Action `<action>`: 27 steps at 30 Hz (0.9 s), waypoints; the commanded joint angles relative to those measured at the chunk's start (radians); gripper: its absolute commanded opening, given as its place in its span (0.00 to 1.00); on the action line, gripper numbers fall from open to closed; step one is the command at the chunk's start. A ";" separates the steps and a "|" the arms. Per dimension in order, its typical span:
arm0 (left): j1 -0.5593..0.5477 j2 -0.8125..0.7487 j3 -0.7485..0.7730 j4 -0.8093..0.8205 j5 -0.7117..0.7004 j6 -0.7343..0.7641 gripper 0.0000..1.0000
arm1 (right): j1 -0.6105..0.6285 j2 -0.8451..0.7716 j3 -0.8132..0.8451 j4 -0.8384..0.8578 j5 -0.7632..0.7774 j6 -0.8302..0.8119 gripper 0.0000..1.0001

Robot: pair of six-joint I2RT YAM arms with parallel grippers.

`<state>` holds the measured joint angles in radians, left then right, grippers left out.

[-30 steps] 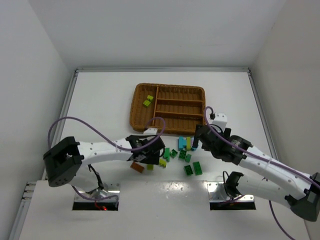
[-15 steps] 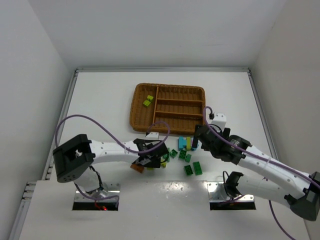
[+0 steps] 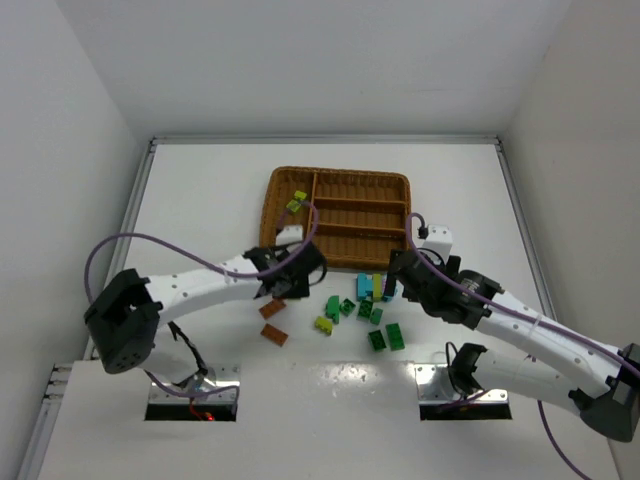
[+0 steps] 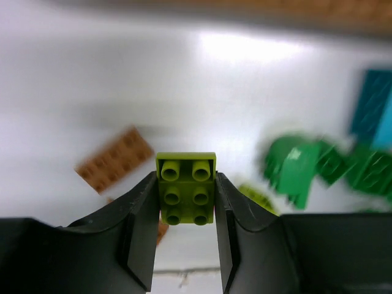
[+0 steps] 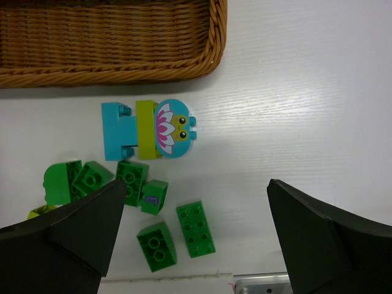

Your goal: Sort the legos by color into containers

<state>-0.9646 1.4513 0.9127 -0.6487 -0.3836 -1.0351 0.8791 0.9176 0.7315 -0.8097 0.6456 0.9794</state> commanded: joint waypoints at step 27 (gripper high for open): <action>0.038 0.003 0.099 0.053 0.068 0.210 0.83 | 0.012 -0.034 0.000 -0.013 -0.011 0.015 1.00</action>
<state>-0.8494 1.4792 1.1328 -0.5865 -0.3504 -0.7666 0.8860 0.8845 0.7330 -0.8459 0.6380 0.9810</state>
